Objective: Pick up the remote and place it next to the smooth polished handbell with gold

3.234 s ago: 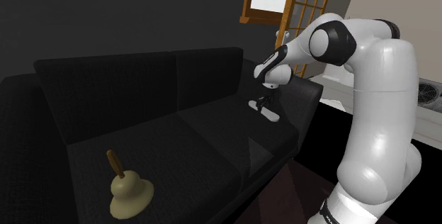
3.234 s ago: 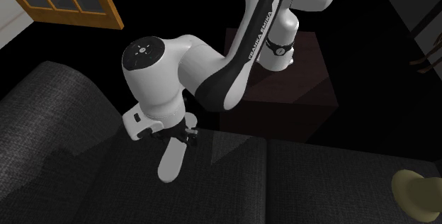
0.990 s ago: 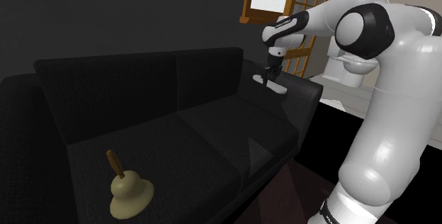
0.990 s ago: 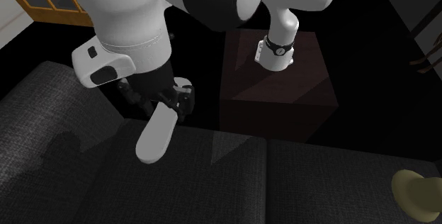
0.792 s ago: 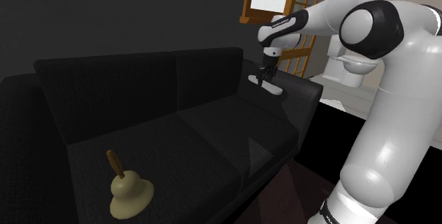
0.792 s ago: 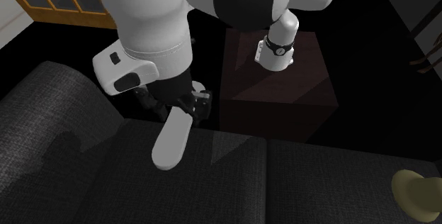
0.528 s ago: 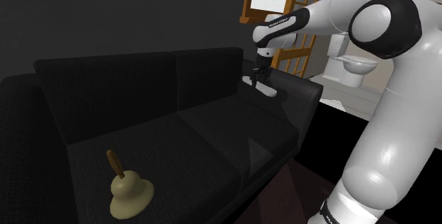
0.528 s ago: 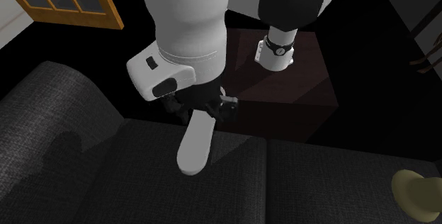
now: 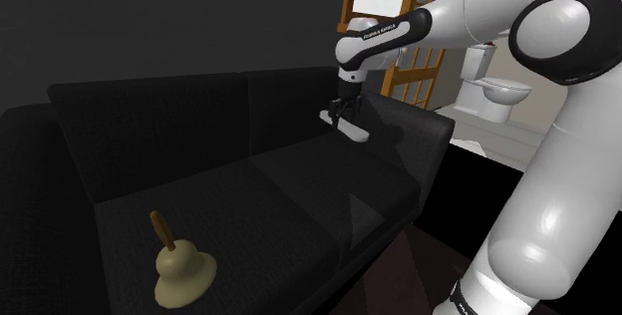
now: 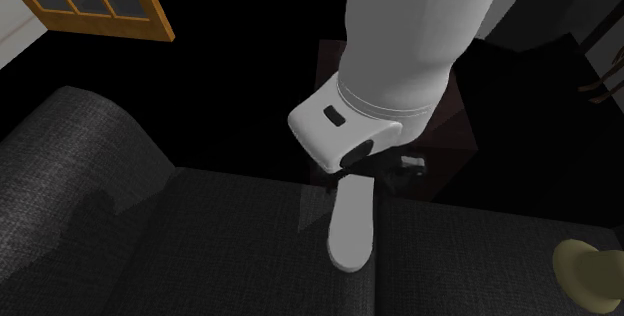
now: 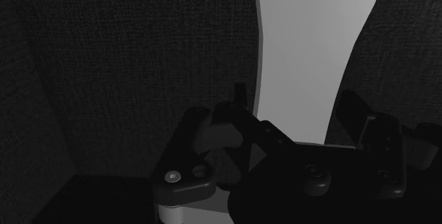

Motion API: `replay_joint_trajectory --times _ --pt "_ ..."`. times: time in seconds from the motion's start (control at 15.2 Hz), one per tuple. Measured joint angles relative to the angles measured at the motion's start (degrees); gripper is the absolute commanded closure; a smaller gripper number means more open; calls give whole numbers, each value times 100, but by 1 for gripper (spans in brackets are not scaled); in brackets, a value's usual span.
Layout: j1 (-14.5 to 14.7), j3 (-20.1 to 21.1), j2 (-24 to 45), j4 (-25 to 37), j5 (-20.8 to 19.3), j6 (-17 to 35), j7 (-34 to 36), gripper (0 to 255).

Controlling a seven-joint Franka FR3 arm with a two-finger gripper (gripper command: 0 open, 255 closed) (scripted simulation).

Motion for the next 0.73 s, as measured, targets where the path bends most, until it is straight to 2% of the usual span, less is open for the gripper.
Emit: replay_joint_trajectory --times 0.4,0.73 --pt "413 411 -51 -36 -59 -16 849 255" --pt "748 742 111 201 -78 -98 1523 255"
